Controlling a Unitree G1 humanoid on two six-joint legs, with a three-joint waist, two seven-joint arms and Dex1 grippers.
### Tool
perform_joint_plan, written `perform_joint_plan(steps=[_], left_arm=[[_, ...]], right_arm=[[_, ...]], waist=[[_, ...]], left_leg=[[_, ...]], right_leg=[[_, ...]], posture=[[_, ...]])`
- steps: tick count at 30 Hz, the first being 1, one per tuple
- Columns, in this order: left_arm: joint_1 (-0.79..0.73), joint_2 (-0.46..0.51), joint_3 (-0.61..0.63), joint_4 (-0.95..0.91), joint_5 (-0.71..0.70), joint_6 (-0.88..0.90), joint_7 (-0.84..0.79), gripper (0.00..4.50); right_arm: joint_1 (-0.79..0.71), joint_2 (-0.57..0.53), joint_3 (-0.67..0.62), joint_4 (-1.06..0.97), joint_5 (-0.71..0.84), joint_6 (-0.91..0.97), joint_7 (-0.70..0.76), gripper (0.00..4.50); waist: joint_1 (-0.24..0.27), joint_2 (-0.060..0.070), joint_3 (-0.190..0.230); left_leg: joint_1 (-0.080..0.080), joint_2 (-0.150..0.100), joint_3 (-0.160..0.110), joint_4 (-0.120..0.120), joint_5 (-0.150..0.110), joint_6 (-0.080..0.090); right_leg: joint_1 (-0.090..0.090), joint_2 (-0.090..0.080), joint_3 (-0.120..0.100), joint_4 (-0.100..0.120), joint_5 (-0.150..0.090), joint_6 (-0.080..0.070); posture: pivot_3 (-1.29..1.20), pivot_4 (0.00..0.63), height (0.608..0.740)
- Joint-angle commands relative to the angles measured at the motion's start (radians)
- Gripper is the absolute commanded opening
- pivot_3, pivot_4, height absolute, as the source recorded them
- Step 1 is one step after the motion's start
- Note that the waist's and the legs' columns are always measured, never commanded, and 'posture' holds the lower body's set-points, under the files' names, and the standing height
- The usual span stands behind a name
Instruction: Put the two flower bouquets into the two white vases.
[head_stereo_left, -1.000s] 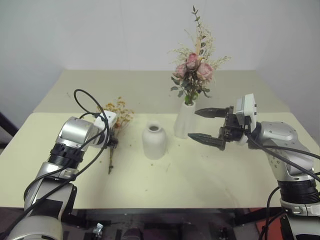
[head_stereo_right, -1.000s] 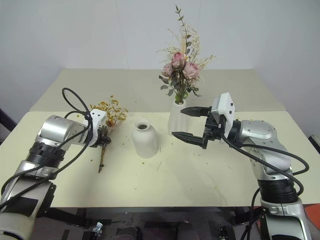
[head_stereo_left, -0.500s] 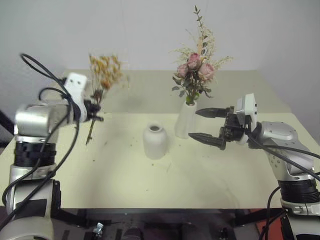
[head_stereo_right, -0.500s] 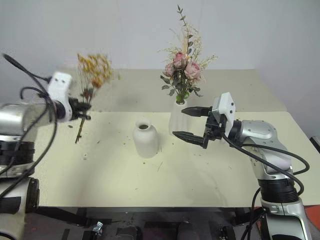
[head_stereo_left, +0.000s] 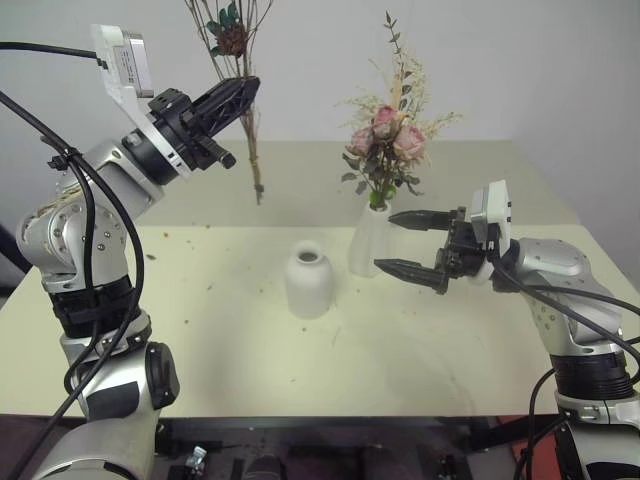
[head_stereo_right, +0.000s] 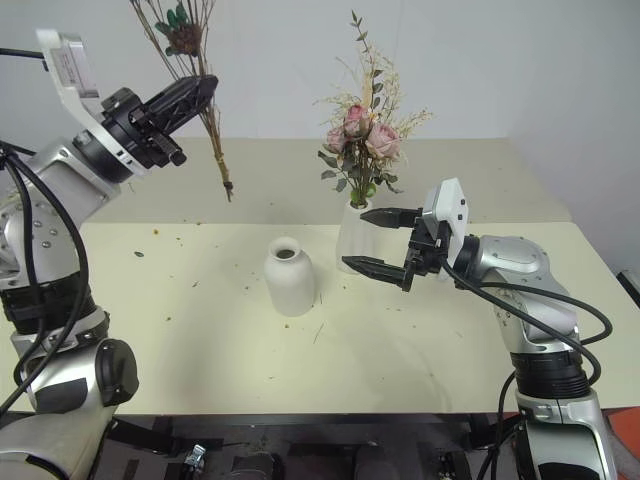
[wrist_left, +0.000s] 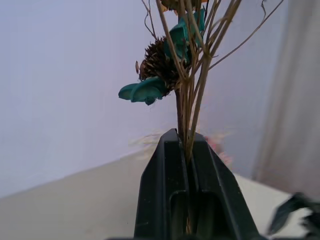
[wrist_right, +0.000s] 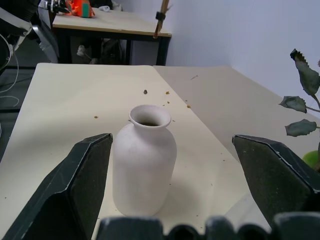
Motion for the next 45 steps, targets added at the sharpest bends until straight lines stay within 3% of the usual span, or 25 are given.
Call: perform_joint_plan(steps=[1,9,32,36,45], left_arm=[[-0.001,-0.018,-0.021,-0.025,-0.037,-0.041,-0.007,0.02],[0.114,-0.062,-0.182,-0.023,0.057,-0.184,-0.061,0.02],[0.289,-0.127,-0.303,0.000,0.153,-0.303,-0.041,0.02],[0.343,-0.104,-0.305,-0.032,0.145,-0.272,-0.050,0.97],[0.497,0.007,-0.232,-0.193,0.095,-0.187,-0.021,3.73]], right_arm=[[-0.006,-0.010,-0.022,-0.023,0.010,-0.004,-0.004,4.50],[0.015,-0.020,-0.036,-0.054,0.017,0.008,-0.027,4.50],[0.050,-0.027,-0.055,-0.098,0.033,0.019,-0.057,4.50],[0.045,-0.028,-0.058,-0.094,0.031,0.016,-0.060,4.50],[0.038,-0.029,-0.056,-0.077,0.024,0.009,-0.052,4.50]], waist=[[0.000,0.000,0.000],[0.003,0.000,0.000],[0.002,0.000,0.000],[0.001,0.000,0.000],[0.001,0.000,0.000]], left_leg=[[0.000,0.000,0.000,0.000,0.000,0.000],[0.000,0.000,0.000,0.000,0.000,0.000],[0.000,0.000,0.000,0.000,0.000,0.000],[0.000,0.000,0.000,0.000,0.000,0.000],[0.000,0.000,0.000,0.000,0.000,0.000]], right_leg=[[0.000,0.000,0.000,0.000,0.000,0.000],[0.000,0.000,0.000,0.000,0.000,-0.001],[0.001,0.000,0.000,-0.001,0.000,0.000],[0.001,0.000,0.000,0.000,0.000,0.000],[0.001,0.000,0.000,-0.001,0.000,0.001]], posture=[[0.00,0.150,0.740],[0.00,0.150,0.740],[0.00,0.150,0.740],[0.00,0.150,0.740],[0.00,0.150,0.740]])
